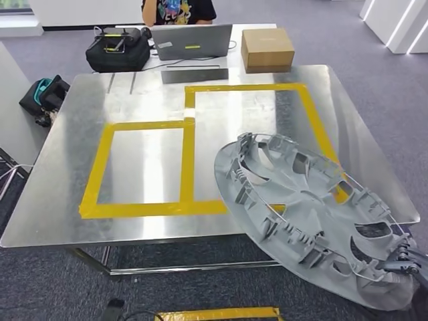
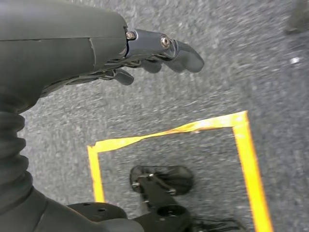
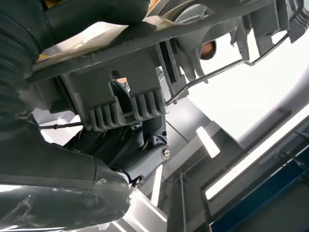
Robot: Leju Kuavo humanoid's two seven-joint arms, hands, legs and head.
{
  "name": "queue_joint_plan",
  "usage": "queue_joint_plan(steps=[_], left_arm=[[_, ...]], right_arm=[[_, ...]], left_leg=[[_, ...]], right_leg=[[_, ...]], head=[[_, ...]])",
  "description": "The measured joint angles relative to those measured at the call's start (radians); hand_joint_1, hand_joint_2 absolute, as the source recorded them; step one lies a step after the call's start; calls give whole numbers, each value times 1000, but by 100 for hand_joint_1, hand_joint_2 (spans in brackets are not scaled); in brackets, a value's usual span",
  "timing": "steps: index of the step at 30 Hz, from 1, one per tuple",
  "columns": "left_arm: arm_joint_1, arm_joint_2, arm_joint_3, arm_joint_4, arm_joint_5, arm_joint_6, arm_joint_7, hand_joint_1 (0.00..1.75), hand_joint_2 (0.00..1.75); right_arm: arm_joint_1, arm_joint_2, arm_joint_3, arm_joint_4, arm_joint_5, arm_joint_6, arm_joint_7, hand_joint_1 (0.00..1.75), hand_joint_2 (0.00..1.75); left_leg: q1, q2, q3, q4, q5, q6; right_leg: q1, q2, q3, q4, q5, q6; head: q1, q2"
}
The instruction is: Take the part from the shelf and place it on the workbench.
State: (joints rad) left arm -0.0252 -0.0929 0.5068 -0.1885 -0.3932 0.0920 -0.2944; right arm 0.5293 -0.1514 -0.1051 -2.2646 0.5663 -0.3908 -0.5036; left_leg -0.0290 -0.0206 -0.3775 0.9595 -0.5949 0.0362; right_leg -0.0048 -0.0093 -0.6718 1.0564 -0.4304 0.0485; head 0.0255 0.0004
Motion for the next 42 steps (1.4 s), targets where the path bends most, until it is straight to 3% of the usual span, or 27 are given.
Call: queue_joint_plan(steps=[1, 3, 5, 6, 8, 10, 11, 12, 14, 15, 16, 18, 19, 21, 22, 23, 25, 26, 27, 28, 30, 31, 32, 35, 39, 40, 42], left_arm=[[-5, 1, 0, -2, 0, 1, 2, 0, 175], [-21, 5, 0, -4, -1, 2, 6, 0, 175], [-31, 8, 0, -5, -1, 2, 10, 0, 175], [-30, 7, 0, -5, -1, 1, 12, 0, 175], [-18, 5, 0, -5, -1, -2, 16, 0, 175], [-5, 4, 1, -5, -1, -3, 19, 0, 175], [-1, 4, 1, -5, -1, -4, 19, 0, 175], [3, 3, 1, -5, -1, -4, 19, 0, 175], [12, 4, 1, -3, -1, -3, 21, 0, 175], [15, 4, 1, -3, 0, -3, 22, 0, 175], [15, 4, 1, -2, 0, -3, 23, 0, 175], [8, 3, 2, -3, 0, -3, 24, 0, 175], [3, 3, 2, -3, 0, -3, 25, 0, 175], [0, 4, 2, -3, 1, -1, 25, 0, 175], [0, 4, 2, -3, 1, 0, 24, 0, 175], [0, 4, 2, -3, 0, 1, 22, 0, 175], [3, 3, 2, -3, -4, -1, 15, 0, 175], [7, 3, 3, -3, -5, -4, 13, 0, 175], [12, 2, 3, -3, -5, -7, 11, 0, 175], [19, 3, 3, -2, -6, -8, 10, 0, 175], [36, 5, 5, -2, -11, -2, 8, 0, 175], [44, 6, 6, -2, -13, 3, 7, 0, 175], [52, 8, 7, -2, -15, 7, 5, 0, 175], [65, 15, 9, -2, -22, 15, -9, 0, 175], [67, 14, 10, -2, -40, 16, -28, 0, 175], [67, 14, 10, -2, -44, 14, -29, 0, 175], [67, 11, 10, -2, -51, 9, -29, 0, 175]], right_arm=[[0, 0, 1, -1, 2, 0, 2, 175, 175], [-3, 0, 1, -4, 7, 0, 6, 175, 175], [-3, 0, 2, -5, 13, 1, 11, 175, 175], [-1, 0, 3, -4, 17, 1, 14, 175, 175], [2, 0, 3, -3, 23, 3, 26, 175, 175], [6, -1, 3, 0, 27, 10, 44, 175, 175], [7, -2, 3, 2, 28, 14, 52, 175, 175], [9, -3, 2, 4, 29, 17, 56, 175, 175], [10, -5, 2, 9, 30, 20, 60, 175, 175], [11, -6, 2, 11, 31, 20, 61, 175, 175], [11, -7, 2, 12, 31, 21, 61, 175, 175], [10, -11, 2, 13, 33, 22, 63, 175, 175], [8, -13, 2, 14, 33, 24, 65, 175, 175], [6, -21, 1, 15, 40, 44, 90, 175, 175], [8, -29, 0, 17, 47, 63, 116, 175, 175], [12, -38, -3, 21, 55, 85, 144, 175, 175], [21, -61, -15, 35, 63, 125, 187, 175, 175], [27, -70, -21, 44, 65, 139, 196, 175, 175], [32, -79, -26, 54, 68, 150, 200, 175, 175], [35, -84, -30, 64, 72, 159, 204, 175, 175], [36, -92, -32, 81, 85, 175, 216, 175, 175], [37, -97, -33, 87, 92, 184, 227, 175, 175], [37, -105, -33, 91, 97, 197, 245, 175, 175], [57, -164, -32, 102, 79, 288, 365, 175, 175], [88, -335, -20, 147, 12, 434, 530, 175, 175], [85, -373, -8, 167, 7, 451, 548, 175, 175], [59, -444, 33, 217, 11, 472, 571, 175, 175]], left_leg=[[-2, 0, 23, -4, -5, -3], [-3, 4, 29, 33, 20, -14], [0, 7, -42, 145, 40, -31], [3, 9, -93, 206, 23, -41], [11, 10, -193, 293, -55, -51], [16, 10, -259, 299, -127, -54], [18, 10, -276, 272, -130, -52], [17, 11, -285, 229, -91, -48], [13, 15, -289, 119, 79, -35], [10, 18, -282, 76, 147, -30], [8, 19, -271, 44, 180, -28], [10, 15, -231, 23, 172, -24], [12, 15, -212, 20, 174, -19], [15, 16, -179, 18, 176, -9], [15, 16, -164, 18, 164, -6], [15, 15, -150, 17, 150, -4], [16, 9, -115, 17, 119, -2], [16, 5, -94, 17, 103, -3], [16, 3, -74, 17, 86, -4], [14, 1, -57, 18, 66, -7], [8, -2, -36, 20, 30, -15], [6, -4, -29, 22, 19, -20], [5, -6, -25, 23, 15, -24], [8, -1, -48, 70, 6, -40], [19, 7, -201, 289, -91, -58], [22, 8, -224, 305, -89, -60], [27, 8, -219, 239, -25, -60]], right_leg=[[-1, 2, 12, -19, 26, -5], [-8, 14, 45, -27, 7, -16], [-13, 19, 71, -30, -13, -25], [-13, 20, 79, -31, -24, -29], [-15, 25, 102, -31, -42, -33], [-16, 29, 133, -32, -64, -30], [-17, 30, 152, -33, -78, -27], [-17, 29, 169, -36, -94, -24], [-16, 30, 206, -49, -125, -17], [-16, 32, 228, -62, -143, -13], [-15, 34, 254, -70, -148, -6], [-14, 33, 280, -52, -137, 6], [-14, 29, 267, -4, -117, 10], [-14, 21, 187, 129, -113, 14], [-13, 18, 141, 185, -138, 15], [-13, 17, 97, 219, -184, 16], [-11, 17, 32, 217, -297, 16], [-11, 17, 11, 190, -331, 16], [-10, 16, -8, 151, -322, 17], [-10, 13, -21, 107, -249, 17], [-10, 3, -27, 38, -57, 9], [-10, 1, -25, 23, 8, 2], [-11, 1, -20, 17, 24, -7], [-14, 2, -3, 9, 22, -25], [-15, -9, 7, 5, 10, -31], [-16, -9, 8, 5, 8, -31], [-18, -8, 13, 5, 7, -26]], head=[[-1, 0], [-7, 0], [-15, 0], [-19, 0], [-23, 0], [-24, 0], [-24, 0], [-24, 0], [-24, 0], [-23, 0], [-23, 0], [-22, 0], [-20, 0], [-16, 0], [-14, 0], [-13, 0], [-10, 0], [-9, 0], [-7, 0], [-6, 0], [-6, 0], [-8, 0], [-11, 0], [-17, 0], [-20, 0], [-20, 0], [-21, 0]])
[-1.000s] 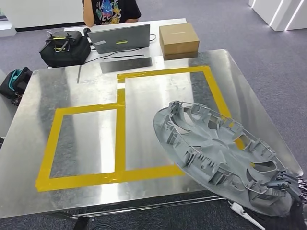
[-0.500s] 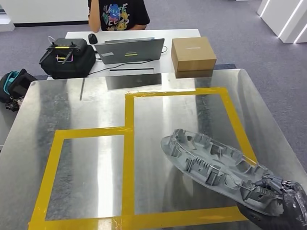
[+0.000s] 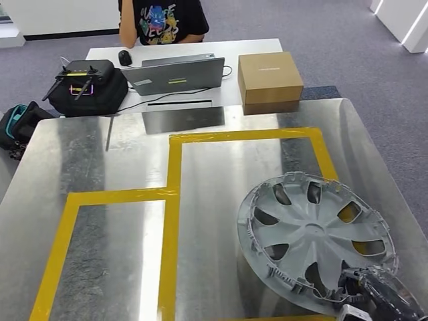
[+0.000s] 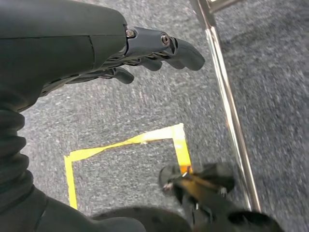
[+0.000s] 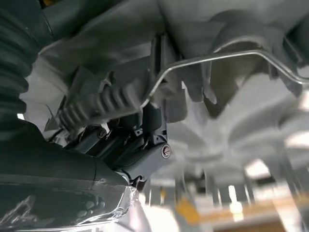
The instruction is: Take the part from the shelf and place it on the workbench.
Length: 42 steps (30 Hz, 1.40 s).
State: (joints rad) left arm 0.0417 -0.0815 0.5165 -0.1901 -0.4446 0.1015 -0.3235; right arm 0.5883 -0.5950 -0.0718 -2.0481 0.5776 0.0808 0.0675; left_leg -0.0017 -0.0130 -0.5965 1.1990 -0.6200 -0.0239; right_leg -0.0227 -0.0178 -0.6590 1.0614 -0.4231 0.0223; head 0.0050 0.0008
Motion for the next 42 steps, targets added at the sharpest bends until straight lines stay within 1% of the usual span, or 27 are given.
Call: queue_joint_plan(steps=[1, 2, 3, 5, 6, 7, 8, 9, 10, 11, 12, 13, 14, 15, 16, 17, 18, 19, 21, 22, 23, 26, 27, 28, 33, 37, 42], left_arm=[[-3, -2, 0, 0, -3, -3, 0, 0, 175], [-7, -5, 0, 0, -5, -6, 0, 0, 175], [-13, -7, 0, 0, -6, -9, 1, 0, 175], [-22, -12, 0, 0, -7, -15, 2, 0, 175], [-25, -14, 0, 0, -7, -18, 2, 0, 175], [-26, -16, 0, 0, -8, -21, 2, 0, 175], [-27, -18, 0, 0, -8, -25, 2, 0, 175], [-28, -20, 0, 0, -7, -29, 3, 0, 175], [-30, -22, 1, 0, -7, -32, 3, 0, 175], [-32, -23, 2, 0, -6, -36, 4, 0, 175], [-34, -24, 3, 0, -5, -39, 5, 0, 175], [-35, -25, 4, 0, -5, -41, 6, 0, 175], [-36, -25, 5, 0, -5, -43, 6, 0, 175], [-37, -25, 6, 0, -4, -45, 7, 0, 175], [-38, -24, 7, 0, -4, -46, 7, 0, 175], [-39, -23, 7, 0, -5, -45, 7, 0, 175], [-40, -21, 8, 0, -6, -44, 7, 0, 175], [-40, -20, 9, -1, -9, -42, 6, 0, 175], [-41, -17, 12, -1, -14, -39, 4, 0, 175], [-42, -16, 13, -1, -16, -39, 3, 0, 175], [-43, -16, 14, -1, -18, -38, 3, 0, 175], [-46, -17, 14, -1, -26, -34, 3, 0, 175], [-47, -17, 14, -1, -30, -30, 3, 0, 175], [-47, -18, 14, -1, -35, -23, 1, 0, 175], [-47, -22, 14, -1, -63, 15, -28, 0, 175], [-45, -27, 14, -1, -72, 25, -47, 0, 175], [-45, -31, 13, -1, -88, 17, -57, 0, 175]], right_arm=[[-20, -30, 28, 26, 7, 7, 7, 175, 175], [-43, -59, 62, 54, 17, 11, 12, 175, 175], [-69, -83, 97, 82, 27, 12, 15, 175, 175], [-117, -119, 170, 133, 41, 9, 7, 175, 175], [-138, -133, 201, 151, 43, 6, 0, 175, 175], [-156, -146, 230, 165, 42, 3, -7, 175, 175], [-171, -158, 255, 177, 41, 0, -12, 175, 175], [-183, -168, 278, 189, 39, -2, -16, 175, 175], [-194, -175, 297, 200, 38, -2, -19, 175, 175], [-203, -181, 313, 209, 37, -3, -21, 175, 175], [-211, -185, 327, 216, 36, -3, -22, 175, 175], [-217, -188, 339, 223, 35, -3, -23, 175, 175], [-223, -192, 349, 228, 34, -4, -24, 175, 175], [-229, -195, 357, 232, 32, -5, -25, 175, 175], [-234, -199, 364, 235, 31, -7, -26, 175, 175], [-238, -202, 370, 236, 28, -12, -26, 175, 175], [-241, -206, 375, 237, 25, -20, -26, 175, 175], [-241, -209, 380, 237, 22, -30, -25, 175, 175], [-241, -216, 389, 236, 15, -49, -22, 175, 175], [-240, -218, 393, 235, 13, -57, -19, 175, 175], [-239, -221, 396, 233, 11, -63, -17, 175, 175], [-237, -227, 404, 229, 10, -79, -7, 175, 175], [-236, -228, 406, 228, 11, -84, -3, 175, 175], [-236, -229, 408, 228, 13, -90, 1, 175, 175], [-219, -230, 421, 226, 75, -166, 9, 175, 175], [-210, -225, 443, 224, 170, -247, -5, 175, 175], [-219, -216, 462, 229, 219, -275, -44, 175, 175]], left_leg=[[2, 0, 20, -63, 43, 1], [2, 1, 37, -117, 64, 3], [0, 2, 48, -153, 71, 7], [-4, 5, 47, -172, 61, 20], [-4, 5, 47, -177, 73, 28], [-3, 7, 48, -184, 96, 37], [0, 10, 50, -191, 118, 44], [2, 13, 53, -196, 137, 50], [2, 16, 52, -198, 148, 54], [0, 16, 50, -198, 152, 56], [-1, 16, 47, -197, 154, 58], [-3, 15, 44, -197, 156, 58], [-4, 14, 42, -196, 158, 58], [-4, 13, 42, -196, 159, 56], [-4, 12, 42, -194, 158, 53], [-6, 11, 42, -192, 156, 48], [-7, 10, 43, -191, 153, 43], [-10, 9, 43, -190, 148, 44], [-13, 7, 41, -191, 150, 63], [-14, 8, 40, -194, 155, 72], [-13, 8, 38, -198, 162, 73], [-11, 8, 39, -209, 170, 39], [-10, 8, 39, -211, 171, 33], [-10, 8, 39, -212, 172, 29], [-8, 9, 37, -234, 191, 21], [-7, 9, 36, -241, 194, 22], [-8, 9, 35, -242, 193, 24]], right_leg=[[-1, 0, 1, 0, 1, 4], [0, -1, 2, 0, 3, 10], [1, -2, 1, -2, 4, 17], [2, -6, 0, -14, 8, 32], [1, -6, -2, -21, 11, 39], [0, -5, -4, -19, 11, 45], [0, -1, -11, -1, -1, 49], [0, 3, -28, 40, -26, 52], [0, 8, -50, 100, -62, 54], [0, 12, -77, 167, -101, 55], [1, 14, -99, 222, -129, 56], [1, 15, -105, 246, -139, 56], [1, 15, -90, 232, -131, 56], [1, 14, -56, 180, -109, 56], [0, 12, -8, 106, -84, 55], [1, 10, 29, 43, -65, 54], [1, 10, 55, -2, -52, 50], [1, 10, 68, -24, -46, 48], [2, 13, 68, -27, -35, 41], [3, 13, 68, -29, -32, 40], [4, 13, 65, -30, -29, 38], [6, 12, 62, -31, -27, 33], [6, 12, 61, -31, -27, 31], [6, 12, 61, -32, -26, 29], [9, 12, 61, -59, -6, 23], [10, 12, 62, -70, -1, 24], [10, 12, 64, -74, -1, 25]], head=[[0, 0], [0, 0], [1, 0], [3, 0], [3, 0], [4, 0], [6, 0], [9, 0], [12, 0], [14, 0], [15, 0], [15, 0], [14, 0], [15, 0], [15, 0], [15, 0], [14, 0], [14, 0], [12, 0], [11, 0], [10, 0], [10, 0], [11, 0], [11, 0], [11, 0], [11, 0], [11, 0]])
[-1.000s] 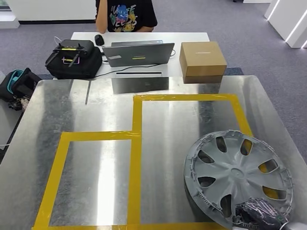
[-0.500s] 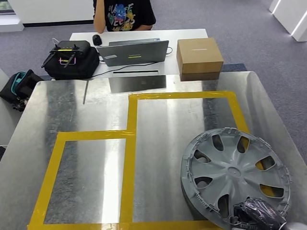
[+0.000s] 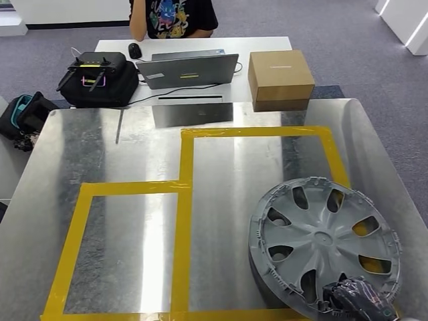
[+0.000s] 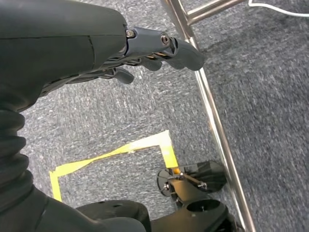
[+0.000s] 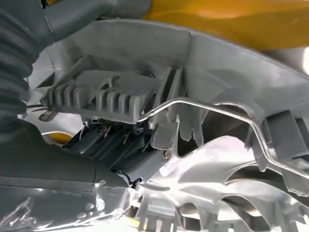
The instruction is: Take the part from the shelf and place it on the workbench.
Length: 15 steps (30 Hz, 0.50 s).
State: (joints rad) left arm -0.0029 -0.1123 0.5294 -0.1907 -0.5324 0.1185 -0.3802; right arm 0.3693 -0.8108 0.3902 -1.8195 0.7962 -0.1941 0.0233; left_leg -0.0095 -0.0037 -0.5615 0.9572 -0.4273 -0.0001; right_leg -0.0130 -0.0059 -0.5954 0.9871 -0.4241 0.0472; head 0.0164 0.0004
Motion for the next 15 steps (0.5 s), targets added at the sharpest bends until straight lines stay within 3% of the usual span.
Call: queue_joint_plan(steps=[4, 15], left_arm=[[-4, -1, -6, 0, -20, -16, -13, 0, 175], [-17, -1, -22, 0, -56, -46, -10, 0, 175]], right_arm=[[-43, 19, 32, 26, 75, -13, -70, 175, 175], [-181, 65, 128, 113, 253, -7, -151, 175, 175]], left_leg=[[0, 1, 0, 0, -1, 2], [1, 2, 5, 0, 0, 4]], right_leg=[[0, 1, 0, -1, 0, 1], [1, 3, -5, -4, 1, 2]], head=[[0, 0], [0, 0]])
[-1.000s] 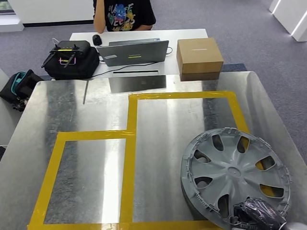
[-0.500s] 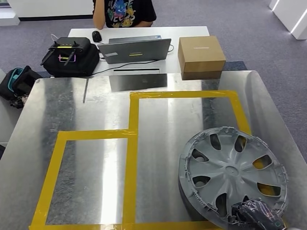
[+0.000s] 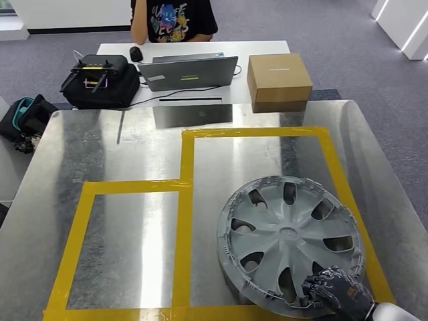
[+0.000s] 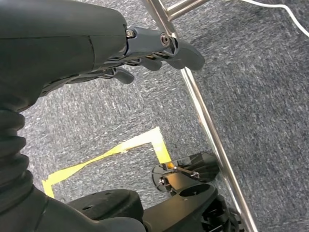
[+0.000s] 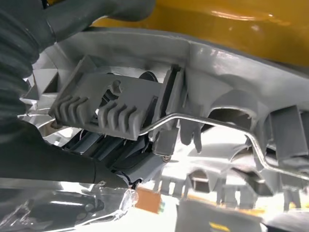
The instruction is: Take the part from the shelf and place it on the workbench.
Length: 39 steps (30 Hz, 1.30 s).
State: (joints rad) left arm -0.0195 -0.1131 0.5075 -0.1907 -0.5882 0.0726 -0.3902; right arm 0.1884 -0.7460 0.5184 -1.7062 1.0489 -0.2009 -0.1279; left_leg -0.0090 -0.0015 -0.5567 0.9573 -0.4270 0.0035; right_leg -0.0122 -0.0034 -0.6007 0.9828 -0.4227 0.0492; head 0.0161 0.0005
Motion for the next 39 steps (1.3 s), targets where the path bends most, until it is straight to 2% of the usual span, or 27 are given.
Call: queue_joint_plan(steps=[14, 18, 22, 23, 27, 30, 35, 39], left_arm=[[-9, 0, -4, 0, -17, -4, 13, 0, 175], [-12, 0, -5, 0, -22, -12, 16, 0, 175], [-14, 0, -11, 0, -30, -22, 19, 0, 175], [-14, 0, -14, 0, -32, -25, 21, 0, 175], [-14, 0, -19, 0, -30, -26, 28, 0, 0], [-15, 0, -18, 0, -23, -24, 43, 0, 0], [-15, -1, -13, 0, -3, -26, 66, 0, 0], [-14, -1, -11, 0, 1, -26, 70, 0, 0]], right_arm=[[-78, 28, 65, 60, 70, -26, -18, 175, 175], [-98, 40, 79, 73, 98, -30, 6, 175, 175], [-103, 51, 83, 89, 107, -45, 40, 0, 0], [-103, 54, 84, 95, 109, -50, 47, 0, 0], [-103, 66, 84, 124, 117, -63, 74, 0, 0], [-101, 81, 84, 141, 142, -87, 115, 0, 0], [-76, 123, 79, 156, 190, -183, 204, 0, 0], [-63, 146, 74, 158, 200, -205, 221, 0, 0]], left_leg=[[3, 2, 8, 0, -4, 1], [3, 3, 9, 0, -4, 2], [3, 3, 10, 0, -2, 3], [3, 3, 10, 0, -2, 3], [3, 3, 10, 0, -2, 2], [3, 4, 10, 0, -2, 2], [3, 3, 9, 0, -1, 1], [3, 3, 7, 0, 1, 1]], right_leg=[[3, 4, 11, -7, -2, 0], [3, 5, 12, -7, -1, 2], [3, 5, 14, -7, 0, 2], [3, 5, 14, -7, 0, 2], [3, 6, 14, -7, 1, 1], [3, 7, 14, -8, 2, 1], [3, 6, 13, -7, 3, 2], [3, 4, 12, -7, 3, 1]], head=[[0, 0], [0, 0], [0, 0], [0, 0], [0, 0], [0, 0], [0, 0], [0, 0]])
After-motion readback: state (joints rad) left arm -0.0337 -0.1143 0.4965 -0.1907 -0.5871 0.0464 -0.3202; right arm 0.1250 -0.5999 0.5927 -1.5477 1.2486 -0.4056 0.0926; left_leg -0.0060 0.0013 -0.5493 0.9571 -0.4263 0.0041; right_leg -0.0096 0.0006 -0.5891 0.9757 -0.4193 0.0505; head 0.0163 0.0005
